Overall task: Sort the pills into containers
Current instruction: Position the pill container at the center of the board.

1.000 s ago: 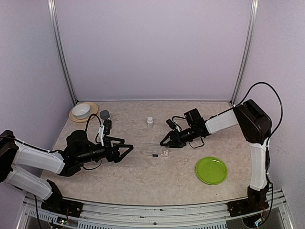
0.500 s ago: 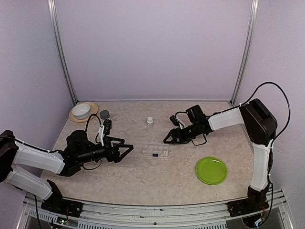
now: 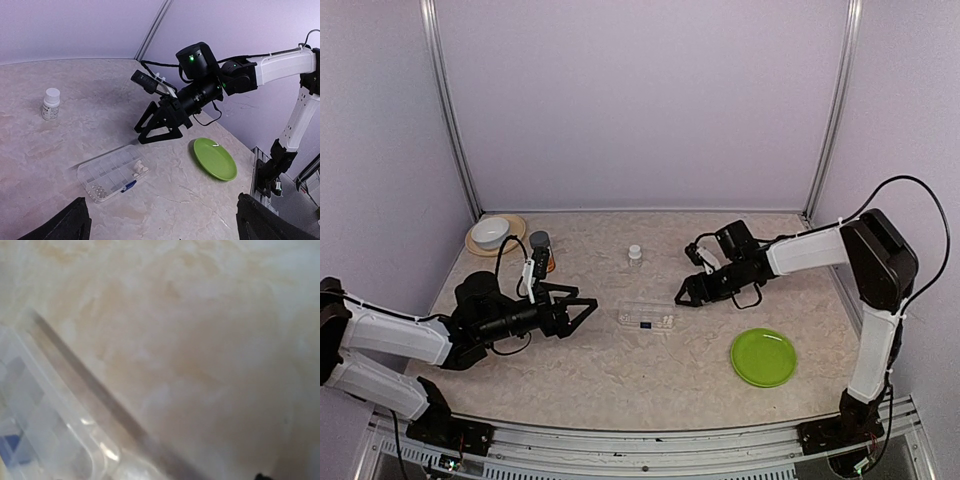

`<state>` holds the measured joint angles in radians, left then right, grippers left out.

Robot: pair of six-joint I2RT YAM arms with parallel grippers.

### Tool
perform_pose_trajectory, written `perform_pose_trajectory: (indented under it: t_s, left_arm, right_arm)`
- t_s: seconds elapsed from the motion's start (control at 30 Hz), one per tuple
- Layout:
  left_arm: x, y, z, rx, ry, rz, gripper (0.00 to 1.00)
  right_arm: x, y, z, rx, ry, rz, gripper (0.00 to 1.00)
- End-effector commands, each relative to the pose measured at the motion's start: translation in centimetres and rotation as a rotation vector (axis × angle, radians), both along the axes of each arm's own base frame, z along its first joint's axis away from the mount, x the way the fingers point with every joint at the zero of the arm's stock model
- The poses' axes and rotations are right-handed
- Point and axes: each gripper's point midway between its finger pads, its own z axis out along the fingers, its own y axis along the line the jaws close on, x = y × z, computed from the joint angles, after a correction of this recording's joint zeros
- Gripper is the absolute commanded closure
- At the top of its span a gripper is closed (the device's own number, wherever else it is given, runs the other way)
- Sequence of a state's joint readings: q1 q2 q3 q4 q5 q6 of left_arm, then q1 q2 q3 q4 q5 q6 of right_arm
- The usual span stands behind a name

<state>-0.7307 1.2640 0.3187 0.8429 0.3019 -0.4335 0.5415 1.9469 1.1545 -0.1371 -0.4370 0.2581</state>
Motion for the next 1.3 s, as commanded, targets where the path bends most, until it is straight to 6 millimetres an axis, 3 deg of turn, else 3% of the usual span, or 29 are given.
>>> perform_pose_trajectory:
  t_s: [0.0,0.13,0.37,0.63,0.87,1.03,1.17,1.27]
  left_arm:
    - [-0.1,0.2,0.4,-0.005,-0.014,0.011,0.01]
    - [-0.1,0.2,0.3,-0.002,-0.011,0.014,0.01]
    - [0.1,0.0,0.2,0.002,-0.007,0.014,0.01]
    - [0.1,0.0,0.1,0.009,-0.008,0.016,0.01]
    - [0.2,-0.1,0.2,0.003,0.0,0.018,0.01]
    - [0.1,0.2,0.1,0.01,-0.001,0.024,0.01]
    - [0.1,0.5,0.0,0.014,-0.004,0.037,0.01]
    - [0.1,0.6,-0.2,0.016,0.0,0.042,0.01]
  right_arm:
    - [-1.4,-0.2,0.5,-0.099,-0.084,0.022,0.19]
    - [-2.5,0.3,0.2,-0.156,-0.12,0.044,0.19]
    - [-5.3,3.1,0.3,-0.183,-0.173,0.138,0.19]
    - [-6.8,4.0,0.1,-0.222,-0.182,0.125,0.19]
    - [-6.7,5.2,-1.9,-0.278,-0.172,0.059,0.17]
    - [-6.8,6.5,-2.0,-0.281,-0.183,0.045,0.1]
    - [-6.2,6.5,-2.5,-0.308,-0.188,0.004,0.0]
    - [-5.6,6.2,-3.6,-0.348,-0.193,-0.033,0.0]
